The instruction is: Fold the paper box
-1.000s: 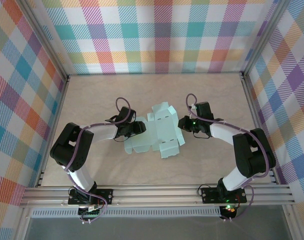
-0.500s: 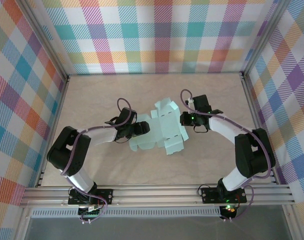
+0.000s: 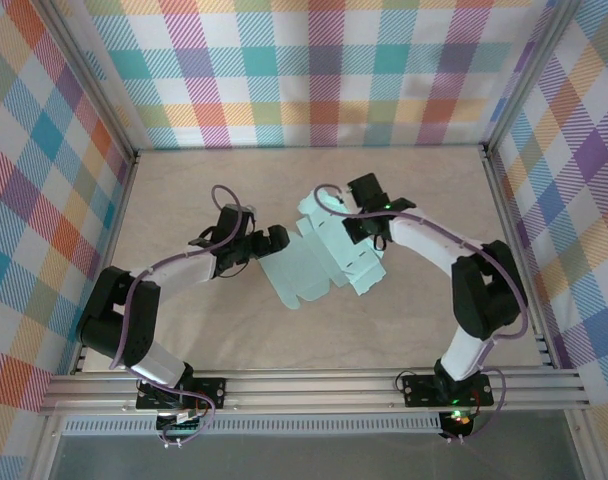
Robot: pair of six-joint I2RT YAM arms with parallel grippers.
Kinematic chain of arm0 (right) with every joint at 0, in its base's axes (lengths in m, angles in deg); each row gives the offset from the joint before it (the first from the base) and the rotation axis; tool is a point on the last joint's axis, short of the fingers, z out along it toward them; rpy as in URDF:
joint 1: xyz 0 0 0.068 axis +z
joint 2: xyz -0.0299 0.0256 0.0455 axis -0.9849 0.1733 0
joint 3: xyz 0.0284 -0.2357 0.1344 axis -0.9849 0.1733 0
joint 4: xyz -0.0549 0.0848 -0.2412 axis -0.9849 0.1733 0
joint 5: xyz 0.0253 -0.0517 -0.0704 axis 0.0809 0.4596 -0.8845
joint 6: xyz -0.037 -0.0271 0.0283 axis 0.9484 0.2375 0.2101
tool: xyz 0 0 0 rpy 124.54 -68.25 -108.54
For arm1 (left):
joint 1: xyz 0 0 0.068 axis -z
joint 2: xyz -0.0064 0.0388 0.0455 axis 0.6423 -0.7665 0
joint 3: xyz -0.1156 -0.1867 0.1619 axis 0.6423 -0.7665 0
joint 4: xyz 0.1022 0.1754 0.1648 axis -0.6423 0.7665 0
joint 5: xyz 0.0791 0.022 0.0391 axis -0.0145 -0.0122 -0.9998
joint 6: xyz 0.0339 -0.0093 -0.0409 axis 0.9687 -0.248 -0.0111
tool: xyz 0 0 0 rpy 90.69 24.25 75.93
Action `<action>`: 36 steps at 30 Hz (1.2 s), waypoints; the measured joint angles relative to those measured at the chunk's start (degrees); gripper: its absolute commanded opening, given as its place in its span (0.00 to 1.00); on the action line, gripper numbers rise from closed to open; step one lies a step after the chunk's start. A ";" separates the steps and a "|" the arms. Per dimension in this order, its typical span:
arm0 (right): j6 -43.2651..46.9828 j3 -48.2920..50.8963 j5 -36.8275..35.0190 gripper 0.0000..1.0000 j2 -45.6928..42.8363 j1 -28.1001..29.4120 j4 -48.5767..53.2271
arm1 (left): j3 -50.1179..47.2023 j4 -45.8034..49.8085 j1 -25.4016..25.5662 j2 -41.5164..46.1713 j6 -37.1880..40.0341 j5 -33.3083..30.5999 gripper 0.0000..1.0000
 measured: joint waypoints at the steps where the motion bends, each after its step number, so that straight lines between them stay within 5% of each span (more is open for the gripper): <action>1: 1.20 0.00 -1.60 0.00 0.79 1.07 0.07 | 0.00 -0.20 -0.59 0.00 0.00 0.02 1.00; 7: 9.22 1.75 -12.02 0.00 3.06 7.06 -6.60 | 0.00 -0.24 -1.99 0.11 1.27 -0.37 1.00; 15: 24.63 10.69 -26.84 0.00 6.58 14.86 -28.52 | -0.02 -0.26 -1.99 0.68 1.68 -1.40 1.00; 23: 36.41 15.21 -35.17 0.00 14.36 16.52 -51.93 | -0.11 -0.26 -2.14 0.98 1.68 -2.16 1.00; 30: 39.04 16.04 -35.74 0.00 16.09 16.48 -57.07 | -0.98 -0.17 -2.36 2.12 1.73 -2.84 1.00; 36: 27.71 13.46 -21.51 0.00 7.58 13.05 -38.29 | -1.09 -0.20 -2.36 2.45 4.20 -2.67 1.00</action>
